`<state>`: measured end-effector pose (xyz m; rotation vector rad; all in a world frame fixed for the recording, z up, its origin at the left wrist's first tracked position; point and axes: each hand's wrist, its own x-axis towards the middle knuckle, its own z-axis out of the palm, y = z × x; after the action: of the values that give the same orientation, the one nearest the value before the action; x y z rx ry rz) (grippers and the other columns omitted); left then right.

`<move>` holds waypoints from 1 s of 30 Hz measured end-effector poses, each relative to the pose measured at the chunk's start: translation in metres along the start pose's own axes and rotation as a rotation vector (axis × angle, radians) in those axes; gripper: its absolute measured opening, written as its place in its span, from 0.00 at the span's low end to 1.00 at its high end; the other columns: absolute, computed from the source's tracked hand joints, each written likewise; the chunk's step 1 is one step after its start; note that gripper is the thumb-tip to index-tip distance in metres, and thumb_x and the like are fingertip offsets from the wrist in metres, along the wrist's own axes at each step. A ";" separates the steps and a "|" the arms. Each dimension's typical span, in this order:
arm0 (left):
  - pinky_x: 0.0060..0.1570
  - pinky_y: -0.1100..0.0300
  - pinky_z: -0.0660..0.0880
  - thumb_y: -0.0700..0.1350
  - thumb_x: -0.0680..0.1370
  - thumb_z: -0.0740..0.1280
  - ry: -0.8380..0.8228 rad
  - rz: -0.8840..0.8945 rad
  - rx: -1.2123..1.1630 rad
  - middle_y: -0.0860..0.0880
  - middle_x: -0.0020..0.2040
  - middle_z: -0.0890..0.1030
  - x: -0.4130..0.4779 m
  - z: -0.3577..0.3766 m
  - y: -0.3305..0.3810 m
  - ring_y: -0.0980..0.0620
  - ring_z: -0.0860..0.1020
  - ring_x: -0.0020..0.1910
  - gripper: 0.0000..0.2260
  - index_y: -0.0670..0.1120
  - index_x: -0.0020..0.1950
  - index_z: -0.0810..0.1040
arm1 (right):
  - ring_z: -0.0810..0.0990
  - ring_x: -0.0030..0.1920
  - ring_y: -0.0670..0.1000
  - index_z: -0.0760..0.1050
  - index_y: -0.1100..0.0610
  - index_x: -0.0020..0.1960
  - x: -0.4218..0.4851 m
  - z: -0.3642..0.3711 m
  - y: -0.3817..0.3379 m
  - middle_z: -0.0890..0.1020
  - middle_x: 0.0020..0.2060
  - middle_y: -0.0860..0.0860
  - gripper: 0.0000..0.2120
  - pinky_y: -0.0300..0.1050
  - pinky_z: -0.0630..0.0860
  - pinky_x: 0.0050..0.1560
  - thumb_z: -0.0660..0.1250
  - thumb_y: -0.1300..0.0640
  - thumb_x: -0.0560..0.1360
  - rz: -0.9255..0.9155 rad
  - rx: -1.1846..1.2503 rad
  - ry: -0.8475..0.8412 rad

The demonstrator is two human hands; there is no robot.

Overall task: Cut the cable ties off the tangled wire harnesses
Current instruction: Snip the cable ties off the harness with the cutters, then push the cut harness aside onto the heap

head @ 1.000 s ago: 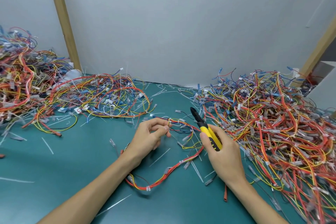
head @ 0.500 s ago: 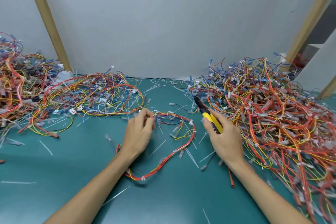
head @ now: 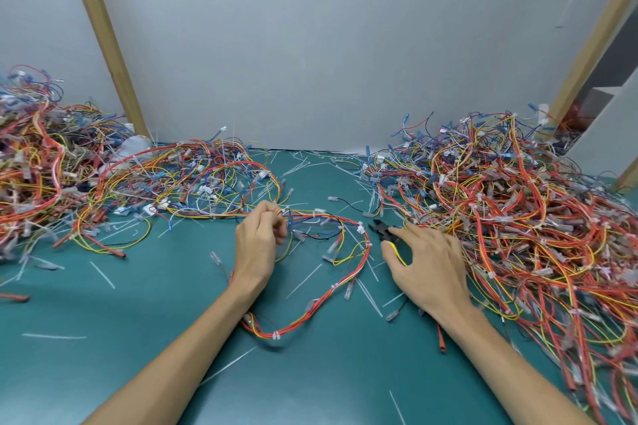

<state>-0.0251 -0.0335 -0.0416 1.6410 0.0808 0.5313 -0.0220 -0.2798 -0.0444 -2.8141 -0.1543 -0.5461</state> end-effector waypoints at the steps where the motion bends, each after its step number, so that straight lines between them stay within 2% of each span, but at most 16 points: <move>1: 0.26 0.68 0.66 0.45 0.70 0.57 0.003 -0.005 -0.014 0.50 0.28 0.75 0.000 0.000 0.000 0.55 0.70 0.27 0.06 0.46 0.34 0.70 | 0.74 0.65 0.49 0.79 0.47 0.63 -0.001 -0.001 -0.001 0.80 0.63 0.46 0.18 0.48 0.61 0.66 0.62 0.41 0.78 -0.020 0.031 0.036; 5: 0.26 0.68 0.67 0.44 0.69 0.57 -0.005 -0.011 -0.030 0.52 0.28 0.75 0.002 -0.001 -0.003 0.56 0.70 0.27 0.06 0.45 0.35 0.71 | 0.76 0.55 0.48 0.82 0.49 0.54 -0.001 -0.004 -0.003 0.83 0.51 0.44 0.12 0.41 0.60 0.56 0.63 0.48 0.78 -0.095 0.145 0.217; 8: 0.25 0.69 0.66 0.45 0.69 0.57 -0.010 -0.007 -0.028 0.52 0.28 0.75 0.002 -0.001 -0.003 0.57 0.70 0.26 0.06 0.45 0.35 0.71 | 0.76 0.52 0.48 0.82 0.50 0.51 -0.003 -0.004 -0.007 0.83 0.47 0.42 0.08 0.39 0.60 0.54 0.65 0.53 0.77 -0.136 0.244 0.275; 11: 0.25 0.69 0.66 0.44 0.69 0.57 -0.022 0.003 -0.033 0.50 0.27 0.74 0.001 -0.001 -0.004 0.55 0.69 0.26 0.06 0.45 0.35 0.71 | 0.76 0.50 0.47 0.82 0.50 0.49 -0.005 0.000 -0.010 0.83 0.45 0.42 0.06 0.40 0.61 0.53 0.69 0.59 0.77 -0.135 0.328 0.246; 14: 0.24 0.68 0.65 0.44 0.69 0.57 -0.038 0.007 -0.035 0.50 0.27 0.73 0.001 0.000 -0.004 0.54 0.68 0.25 0.05 0.46 0.34 0.70 | 0.76 0.48 0.46 0.82 0.49 0.47 -0.004 0.001 -0.009 0.82 0.44 0.41 0.07 0.41 0.61 0.51 0.68 0.60 0.77 -0.107 0.396 0.214; 19: 0.23 0.65 0.63 0.44 0.70 0.58 -0.049 0.004 -0.040 0.50 0.26 0.73 0.004 0.000 -0.007 0.53 0.68 0.23 0.06 0.49 0.33 0.70 | 0.77 0.48 0.48 0.82 0.50 0.47 0.001 0.001 -0.011 0.82 0.43 0.41 0.07 0.50 0.69 0.55 0.68 0.61 0.77 -0.085 0.416 0.189; 24: 0.23 0.65 0.63 0.45 0.69 0.58 -0.069 0.019 -0.038 0.50 0.26 0.73 0.004 0.001 -0.007 0.52 0.68 0.22 0.07 0.52 0.31 0.71 | 0.79 0.48 0.48 0.83 0.52 0.50 0.013 -0.001 -0.012 0.83 0.44 0.44 0.07 0.46 0.72 0.54 0.66 0.60 0.77 -0.061 0.431 0.085; 28: 0.23 0.65 0.62 0.45 0.69 0.58 -0.071 0.030 -0.024 0.50 0.26 0.73 0.003 0.002 -0.007 0.52 0.67 0.22 0.06 0.49 0.33 0.70 | 0.78 0.48 0.50 0.82 0.53 0.51 0.014 0.002 -0.014 0.83 0.45 0.47 0.07 0.48 0.73 0.56 0.66 0.60 0.77 -0.110 0.359 0.044; 30: 0.23 0.65 0.62 0.45 0.70 0.58 -0.077 0.040 -0.008 0.50 0.25 0.73 0.003 0.003 -0.008 0.51 0.67 0.22 0.06 0.48 0.33 0.69 | 0.77 0.48 0.49 0.82 0.53 0.51 0.024 0.001 -0.019 0.83 0.46 0.47 0.07 0.46 0.72 0.55 0.66 0.59 0.78 -0.155 0.339 0.054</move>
<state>-0.0192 -0.0335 -0.0482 1.6563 -0.0110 0.4979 -0.0024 -0.2596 -0.0317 -2.4686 -0.4157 -0.5692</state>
